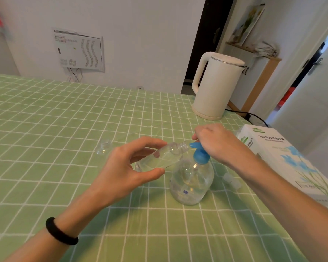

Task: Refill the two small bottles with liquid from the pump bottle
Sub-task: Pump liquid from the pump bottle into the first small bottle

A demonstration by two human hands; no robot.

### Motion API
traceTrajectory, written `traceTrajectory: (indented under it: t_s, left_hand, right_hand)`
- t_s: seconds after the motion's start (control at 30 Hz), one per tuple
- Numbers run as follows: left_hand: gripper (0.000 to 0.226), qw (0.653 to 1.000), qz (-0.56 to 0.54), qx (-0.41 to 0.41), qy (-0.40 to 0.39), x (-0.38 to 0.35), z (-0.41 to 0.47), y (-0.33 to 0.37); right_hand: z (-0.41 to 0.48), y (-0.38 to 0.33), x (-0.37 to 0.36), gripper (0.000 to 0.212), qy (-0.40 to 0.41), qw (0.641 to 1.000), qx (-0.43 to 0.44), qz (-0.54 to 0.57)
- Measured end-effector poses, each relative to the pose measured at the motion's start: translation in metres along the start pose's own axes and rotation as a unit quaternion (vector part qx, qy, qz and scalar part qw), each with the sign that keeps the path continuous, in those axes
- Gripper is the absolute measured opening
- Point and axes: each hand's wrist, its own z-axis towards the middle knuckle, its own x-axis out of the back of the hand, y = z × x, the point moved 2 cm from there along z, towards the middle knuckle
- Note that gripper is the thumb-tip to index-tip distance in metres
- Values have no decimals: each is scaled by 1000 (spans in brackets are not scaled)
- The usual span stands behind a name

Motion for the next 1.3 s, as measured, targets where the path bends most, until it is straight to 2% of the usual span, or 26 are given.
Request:
traceTrajectory:
  t_s: [0.27,0.4,0.63,0.77,0.9,1.03,1.2,1.3]
  left_hand:
    - [51,1000,-18,-3,-5,-1,0,7]
    - [55,1000,-5,-1,-10,-2,1,3]
    - [56,1000,6,-3,-6,-1,1,5]
    - [54,1000,-5,-2,-6,-2,1,5]
    - [52,1000,-19,2,-7,-2,1,4]
    - [58,1000,-16,0,7,0,1,2]
    - [53,999,-36,6,4,-2,1,5]
    - [54,998,-54,17,-5,-7,1,2]
  right_hand:
    - [-1,-3,10,46,27,999,16,-24]
    - [-2,-4,4,51,15,1000,4,0]
    - [-2,-3,5,46,18,1000,8,-15]
    - [-2,-5,11,34,37,999,22,-29]
    - [-3,-6,5,46,20,1000,1,-9]
    - [-3,-6,2,44,8,1000,-4,-24]
    - [-7,-8,9,46,22,999,14,-23]
    - [-7,-8,12,40,31,999,21,-36]
